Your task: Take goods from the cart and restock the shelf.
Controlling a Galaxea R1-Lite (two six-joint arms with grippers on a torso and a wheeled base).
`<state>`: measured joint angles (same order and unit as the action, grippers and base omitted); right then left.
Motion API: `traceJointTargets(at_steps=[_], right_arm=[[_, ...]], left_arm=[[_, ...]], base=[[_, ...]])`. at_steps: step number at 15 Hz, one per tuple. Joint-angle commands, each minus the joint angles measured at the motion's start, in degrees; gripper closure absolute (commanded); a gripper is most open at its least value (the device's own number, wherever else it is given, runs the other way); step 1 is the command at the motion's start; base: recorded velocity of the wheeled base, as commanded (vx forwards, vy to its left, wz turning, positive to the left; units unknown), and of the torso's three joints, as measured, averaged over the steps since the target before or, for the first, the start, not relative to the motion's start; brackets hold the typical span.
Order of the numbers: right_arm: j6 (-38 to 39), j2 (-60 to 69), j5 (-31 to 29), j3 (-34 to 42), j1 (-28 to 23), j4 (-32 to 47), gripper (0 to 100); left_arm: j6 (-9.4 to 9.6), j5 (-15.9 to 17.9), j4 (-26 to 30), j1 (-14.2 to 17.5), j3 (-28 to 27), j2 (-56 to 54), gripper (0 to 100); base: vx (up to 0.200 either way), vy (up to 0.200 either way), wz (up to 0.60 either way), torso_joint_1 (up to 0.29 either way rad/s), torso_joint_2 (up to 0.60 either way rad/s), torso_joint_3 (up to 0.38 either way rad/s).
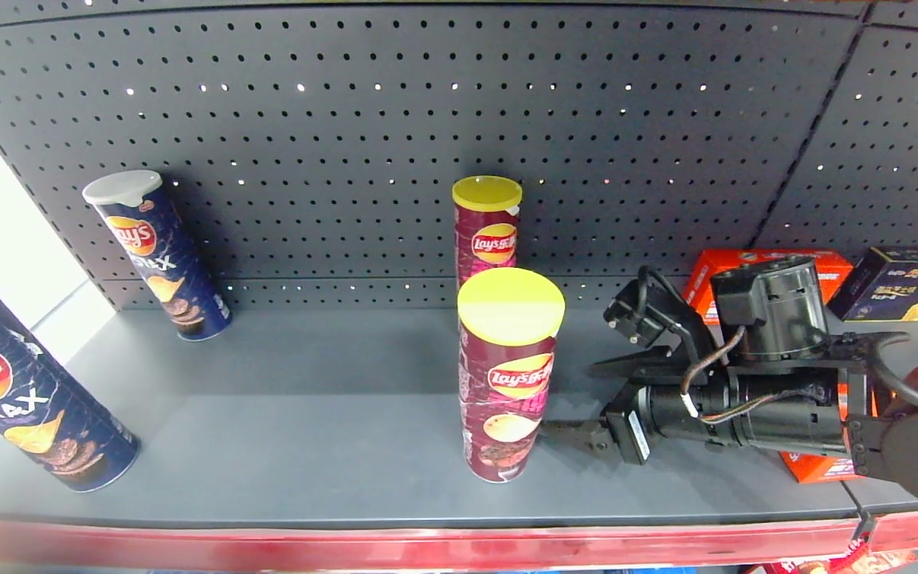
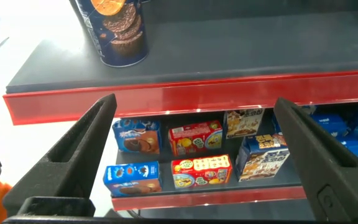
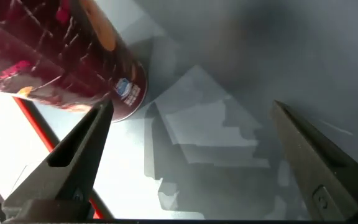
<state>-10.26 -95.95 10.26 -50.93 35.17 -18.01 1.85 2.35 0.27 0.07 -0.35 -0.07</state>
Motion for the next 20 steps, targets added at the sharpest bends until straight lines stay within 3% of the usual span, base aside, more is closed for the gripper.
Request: traceJointTargets(at_steps=[1, 20], right_arm=[[-0.02, -0.29, 0.02, -0.75, -0.37, -0.01, 0], [-0.02, -0.64, 0.02, 0.04, 1.83, -0.01, 0]], left_arm=[[-0.01, 0.02, 0.0, 0.01, 0.0, 0.07, 0], [-0.01, -0.07, 0.0, 0.01, 0.0, 0.07, 0]], base=[[0.0, 0.0, 0.0, 0.0, 0.0, 0.0], [0.0, 0.0, 0.0, 0.0, 0.0, 0.0]])
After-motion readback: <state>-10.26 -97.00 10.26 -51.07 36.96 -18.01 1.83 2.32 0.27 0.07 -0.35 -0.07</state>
